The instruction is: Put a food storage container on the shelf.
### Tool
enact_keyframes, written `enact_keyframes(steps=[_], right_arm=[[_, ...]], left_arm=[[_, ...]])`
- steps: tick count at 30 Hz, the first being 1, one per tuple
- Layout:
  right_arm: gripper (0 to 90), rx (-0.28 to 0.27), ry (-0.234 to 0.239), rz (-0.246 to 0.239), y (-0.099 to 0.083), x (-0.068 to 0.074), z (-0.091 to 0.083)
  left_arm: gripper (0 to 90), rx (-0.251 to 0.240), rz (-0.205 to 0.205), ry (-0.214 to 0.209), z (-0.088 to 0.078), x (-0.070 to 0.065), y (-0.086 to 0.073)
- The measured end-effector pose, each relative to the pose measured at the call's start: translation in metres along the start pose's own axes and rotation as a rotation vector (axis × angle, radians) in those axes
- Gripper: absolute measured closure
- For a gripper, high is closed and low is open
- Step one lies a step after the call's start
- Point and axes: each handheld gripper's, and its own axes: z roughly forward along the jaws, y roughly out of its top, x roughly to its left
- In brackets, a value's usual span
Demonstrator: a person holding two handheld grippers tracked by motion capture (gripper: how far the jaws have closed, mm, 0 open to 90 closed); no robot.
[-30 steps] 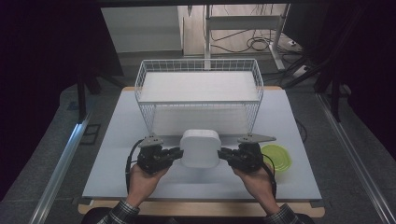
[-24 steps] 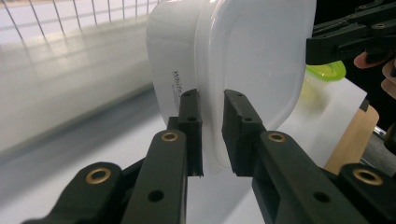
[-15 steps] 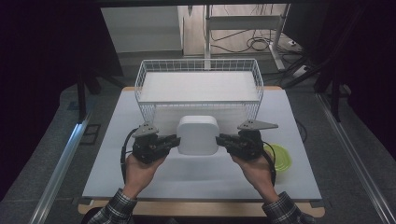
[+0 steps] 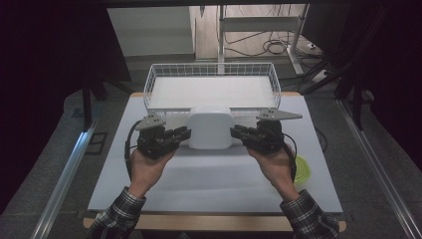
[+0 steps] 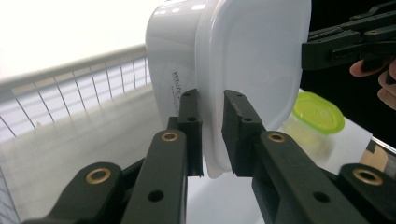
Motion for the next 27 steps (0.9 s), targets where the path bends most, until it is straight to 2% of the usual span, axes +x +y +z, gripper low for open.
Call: enact_keyframes(steps=[1, 4, 5, 12, 22, 27], right_arm=[[77.6, -0.008, 0.000, -0.002, 0.009, 0.000, -0.001], [77.5, -0.013, 0.000, -0.005, 0.015, -0.001, -0.002], [77.5, -0.021, -0.002, -0.010, 0.023, 0.000, -0.002], [77.3, -0.047, -0.010, -0.024, 0.046, -0.003, -0.004], [76.8, -0.057, -0.020, -0.006, 0.068, -0.016, 0.002], [76.4, -0.059, -0.028, 0.010, 0.075, -0.023, 0.008]], left_arm=[[78.6, -0.011, 0.001, 0.001, -0.002, 0.001, 0.006], [78.6, -0.021, 0.001, 0.002, -0.003, 0.002, 0.012], [78.6, -0.029, 0.002, 0.002, -0.004, 0.003, 0.018], [78.6, -0.053, 0.005, 0.005, -0.004, 0.008, 0.038], [78.6, -0.057, 0.006, 0.011, 0.002, 0.016, 0.058], [78.5, -0.057, -0.017, 0.006, 0.010, 0.024, 0.067]])
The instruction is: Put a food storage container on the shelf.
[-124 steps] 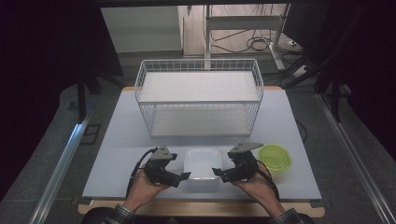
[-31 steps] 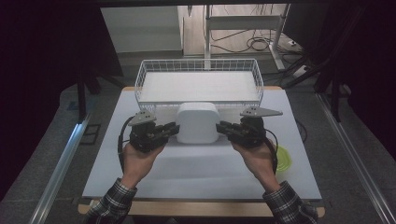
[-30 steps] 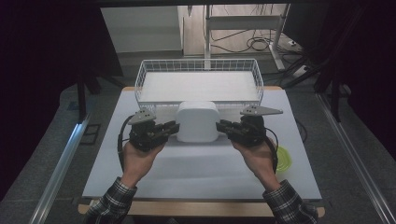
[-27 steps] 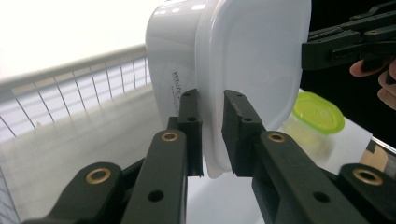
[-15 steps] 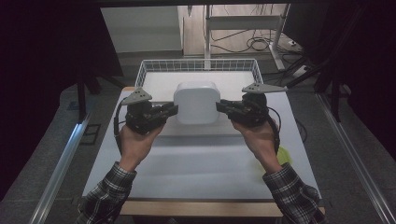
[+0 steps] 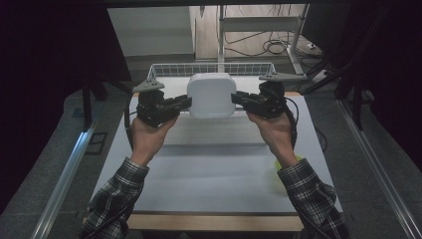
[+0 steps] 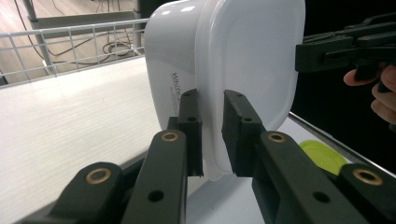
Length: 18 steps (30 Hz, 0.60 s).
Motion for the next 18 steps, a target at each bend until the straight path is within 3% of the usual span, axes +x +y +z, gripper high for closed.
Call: enact_keyframes(steps=[9, 18], right_arm=[[75.9, 0.005, -0.002, 0.039, 0.007, -0.010, 0.013], [75.2, 0.023, -0.012, 0.065, 0.010, -0.016, 0.022]], left_arm=[[78.1, 0.007, -0.032, 0.001, 0.011, 0.012, 0.003], [77.4, 0.009, -0.038, 0.005, 0.017, 0.018, 0.004]])
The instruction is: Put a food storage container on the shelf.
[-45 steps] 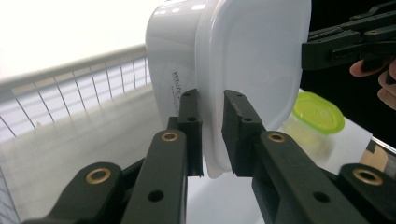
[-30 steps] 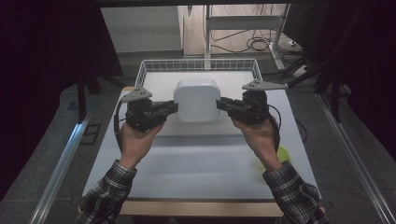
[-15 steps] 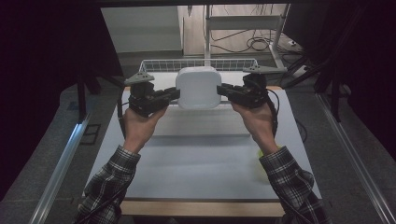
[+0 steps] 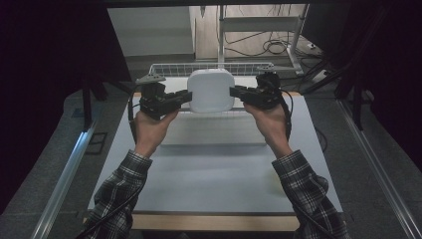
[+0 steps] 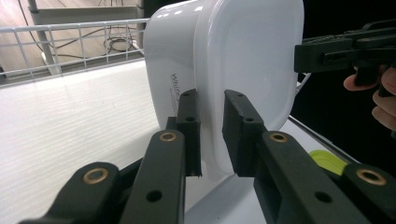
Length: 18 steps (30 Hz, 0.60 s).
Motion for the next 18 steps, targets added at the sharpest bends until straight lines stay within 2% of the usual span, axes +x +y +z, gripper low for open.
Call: enact_keyframes(steps=[5, 9, 14, 18], right_arm=[[74.0, 0.010, -0.018, -0.004, 0.000, -0.002, 0.004], [71.7, 0.006, -0.011, 0.004, 0.000, -0.004, 0.006], [68.0, 0.007, -0.009, -0.008, 0.003, -0.003, 0.009], [65.6, 0.007, -0.027, -0.022, 0.007, 0.000, 0.015]], left_arm=[[76.2, 0.000, 0.006, 0.002, 0.003, 0.002, 0.000], [74.7, -0.013, 0.006, -0.005, 0.005, 0.004, 0.002], [69.0, -0.022, -0.005, -0.008, 0.009, 0.009, 0.002], [64.7, -0.029, -0.011, -0.001, 0.014, 0.013, 0.004]])
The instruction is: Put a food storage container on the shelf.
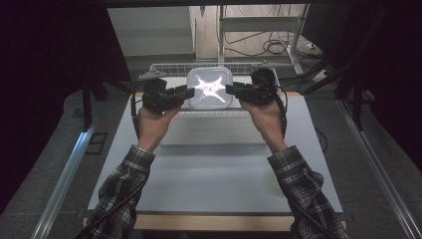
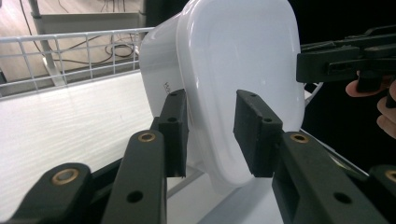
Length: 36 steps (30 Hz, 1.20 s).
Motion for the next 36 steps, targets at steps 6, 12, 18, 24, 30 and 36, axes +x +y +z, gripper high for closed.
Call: enact_keyframes(steps=[6, 12, 18, 24, 30, 36], right_arm=[[64.0, 0.012, -0.021, -0.008, 0.001, -0.001, 0.007], [60.4, 0.023, -0.030, 0.004, 0.002, -0.004, 0.012], [58.4, 0.028, -0.062, -0.014, 0.002, -0.004, 0.015], [56.3, 0.023, -0.058, 0.004, 0.004, -0.007, 0.018], [54.4, 0.015, -0.071, 0.010, 0.006, -0.009, 0.021], [50.8, -0.003, -0.099, 0.015, 0.008, -0.012, 0.025]], left_arm=[[62.8, 0.010, 0.006, 0.013, 0.006, 0.003, 0.002], [60.9, 0.007, -0.003, 0.011, 0.011, 0.010, 0.005], [56.9, 0.007, -0.001, 0.030, 0.015, 0.012, 0.005], [52.8, 0.010, -0.008, 0.028, 0.020, 0.017, 0.008], [46.1, 0.016, -0.015, 0.044, 0.024, 0.021, 0.011], [40.8, 0.011, -0.016, 0.076, 0.029, 0.023, 0.015]])
